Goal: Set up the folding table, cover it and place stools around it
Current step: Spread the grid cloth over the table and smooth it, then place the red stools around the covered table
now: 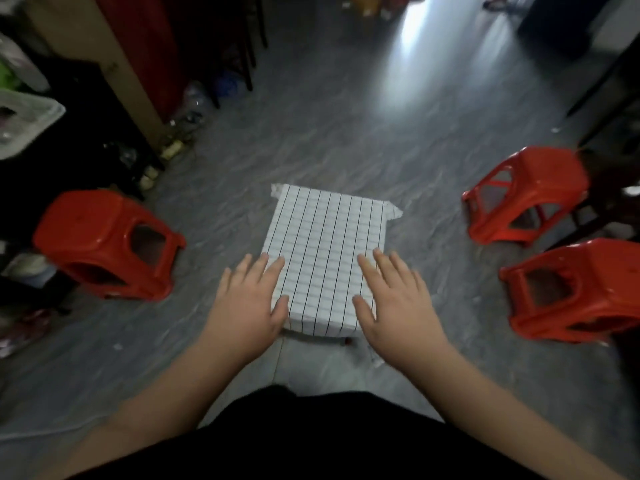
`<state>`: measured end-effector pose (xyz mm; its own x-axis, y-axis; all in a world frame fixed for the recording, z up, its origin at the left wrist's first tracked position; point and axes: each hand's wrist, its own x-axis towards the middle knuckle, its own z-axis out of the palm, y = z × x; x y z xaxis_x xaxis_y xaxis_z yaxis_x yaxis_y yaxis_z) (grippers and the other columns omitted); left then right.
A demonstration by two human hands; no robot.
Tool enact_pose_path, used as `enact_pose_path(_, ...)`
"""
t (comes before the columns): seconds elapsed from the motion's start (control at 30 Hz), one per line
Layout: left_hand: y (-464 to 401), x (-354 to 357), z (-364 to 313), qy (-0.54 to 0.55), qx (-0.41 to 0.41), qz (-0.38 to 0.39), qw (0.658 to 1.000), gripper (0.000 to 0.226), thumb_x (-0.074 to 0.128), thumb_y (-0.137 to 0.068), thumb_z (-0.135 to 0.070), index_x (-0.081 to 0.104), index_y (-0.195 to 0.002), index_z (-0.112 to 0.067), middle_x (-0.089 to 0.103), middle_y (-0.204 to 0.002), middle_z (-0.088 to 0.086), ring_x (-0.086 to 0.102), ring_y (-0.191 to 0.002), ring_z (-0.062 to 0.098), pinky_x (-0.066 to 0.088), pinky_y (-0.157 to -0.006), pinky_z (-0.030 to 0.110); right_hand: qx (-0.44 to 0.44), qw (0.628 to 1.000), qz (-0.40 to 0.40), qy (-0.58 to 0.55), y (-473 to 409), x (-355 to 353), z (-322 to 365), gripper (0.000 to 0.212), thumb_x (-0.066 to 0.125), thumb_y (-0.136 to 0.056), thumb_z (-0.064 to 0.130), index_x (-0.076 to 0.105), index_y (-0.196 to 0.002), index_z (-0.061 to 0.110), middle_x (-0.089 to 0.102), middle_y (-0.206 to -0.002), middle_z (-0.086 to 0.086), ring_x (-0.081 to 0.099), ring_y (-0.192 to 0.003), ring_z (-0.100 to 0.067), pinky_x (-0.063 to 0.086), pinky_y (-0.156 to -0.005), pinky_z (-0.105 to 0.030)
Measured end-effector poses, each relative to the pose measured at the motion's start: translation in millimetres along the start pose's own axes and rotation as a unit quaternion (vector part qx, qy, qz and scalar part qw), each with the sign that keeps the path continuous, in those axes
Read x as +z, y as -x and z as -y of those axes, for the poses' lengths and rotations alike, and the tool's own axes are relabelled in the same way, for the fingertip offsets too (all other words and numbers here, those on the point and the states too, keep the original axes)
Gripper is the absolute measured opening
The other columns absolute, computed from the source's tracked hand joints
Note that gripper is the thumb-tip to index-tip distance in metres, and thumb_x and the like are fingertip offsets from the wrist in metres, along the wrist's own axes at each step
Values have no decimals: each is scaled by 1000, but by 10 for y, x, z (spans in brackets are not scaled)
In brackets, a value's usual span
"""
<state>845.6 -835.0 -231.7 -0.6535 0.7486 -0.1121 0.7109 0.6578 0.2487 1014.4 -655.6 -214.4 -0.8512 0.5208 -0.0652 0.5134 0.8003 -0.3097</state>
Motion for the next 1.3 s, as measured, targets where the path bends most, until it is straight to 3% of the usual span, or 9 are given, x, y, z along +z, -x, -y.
enact_pose_path(0.37,-349,-782,-102,-6,76,-37,996,71,25,-90,-57,20,-156,-31,20,-164,3,11,-152,27,13,-123,49,45,996,-73,15,-20,-551,243,71,24,-92,61,19,-156,32,16,-165,2,2,-152,-20,9,-123,-48)
enact_pose_path(0.53,-523,-784,-199,-4,111,-48,993,67,31,-93,-53,24,-155,-29,23,-163,5,11,-152,27,12,-123,50,83,992,-95,13,-102,-678,246,73,22,-91,63,16,-157,33,11,-166,3,-2,-152,-17,10,-123,-47)
enact_pose_path(0.73,-797,-659,-625,1,155,-17,988,63,33,-99,-50,15,-156,-30,19,-164,1,9,-152,24,13,-123,48,142,984,-106,-13,-17,-727,-143,75,20,-88,64,9,-157,37,8,-166,6,1,-152,-17,13,-123,-46)
enact_pose_path(0.93,-1178,-469,-1610,-15,202,2,979,63,35,-101,-48,13,-157,-29,16,-165,0,7,-152,24,11,-124,45,200,970,-136,-11,142,-906,-1073,72,28,-91,59,15,-156,33,15,-165,2,7,-151,-19,16,-121,-45)
enact_pose_path(1.17,-1638,-92,-3322,4,236,-13,972,65,31,-94,-52,28,-154,-25,33,-159,4,21,-149,29,21,-120,49,233,961,-150,-4,419,-1395,-2575,73,33,-90,58,18,-156,30,19,-164,0,12,-151,-22,26,-118,-50)
enact_pose_path(1.3,-1851,98,-4359,33,263,-20,964,69,33,-90,-50,32,-153,-22,38,-157,7,27,-147,30,26,-118,50,224,964,-140,12,433,-1828,-3366,72,38,-93,56,13,-157,33,13,-165,3,7,-152,-20,19,-121,-48)
